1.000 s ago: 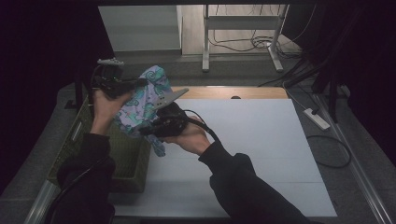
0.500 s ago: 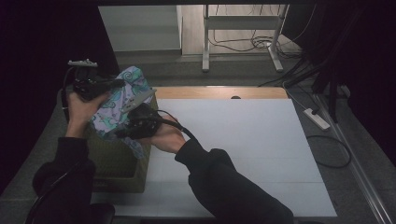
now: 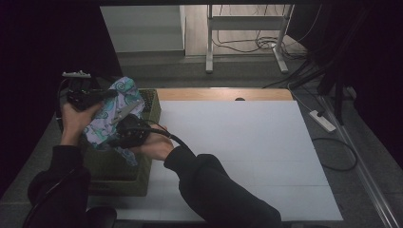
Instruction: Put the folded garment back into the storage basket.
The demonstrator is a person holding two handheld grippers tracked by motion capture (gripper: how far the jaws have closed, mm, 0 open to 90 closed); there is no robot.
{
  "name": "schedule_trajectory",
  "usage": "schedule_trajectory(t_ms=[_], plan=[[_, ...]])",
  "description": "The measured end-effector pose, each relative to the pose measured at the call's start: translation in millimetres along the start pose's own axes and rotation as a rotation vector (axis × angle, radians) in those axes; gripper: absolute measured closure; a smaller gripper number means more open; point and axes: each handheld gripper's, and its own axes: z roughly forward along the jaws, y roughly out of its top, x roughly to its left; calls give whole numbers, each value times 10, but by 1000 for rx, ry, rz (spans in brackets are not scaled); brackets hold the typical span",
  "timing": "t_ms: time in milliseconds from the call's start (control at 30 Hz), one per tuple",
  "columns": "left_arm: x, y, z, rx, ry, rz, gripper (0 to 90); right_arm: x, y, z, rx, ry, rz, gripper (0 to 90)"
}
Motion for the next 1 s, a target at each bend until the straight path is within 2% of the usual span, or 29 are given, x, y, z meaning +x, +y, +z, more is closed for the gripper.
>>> schedule_trajectory(t_ms=[400,533,667,700,733,800,867,933,1000], plan=[[169,-274,393,33,-24,-40,822,-111,-293,312,76,-50,11,817],[205,-341,485,61,-21,-36,821,-115,-342,391,100,-63,5,817],[239,-394,522,85,-5,-24,817,-81,-357,454,118,-89,-25,809],[248,-400,522,100,7,-13,809,-70,-355,470,116,-93,-30,799],[260,-406,520,124,60,-2,790,-55,-354,487,122,-98,-38,776],[283,-419,505,132,144,-1,693,-19,-360,535,127,-62,-33,661],[349,-436,459,130,164,-52,637,39,-362,560,131,-39,-43,594],[382,-450,416,120,187,-71,598,82,-359,572,125,-40,-45,537],[406,-460,380,116,190,-88,561,99,-348,555,115,-39,-46,505]])
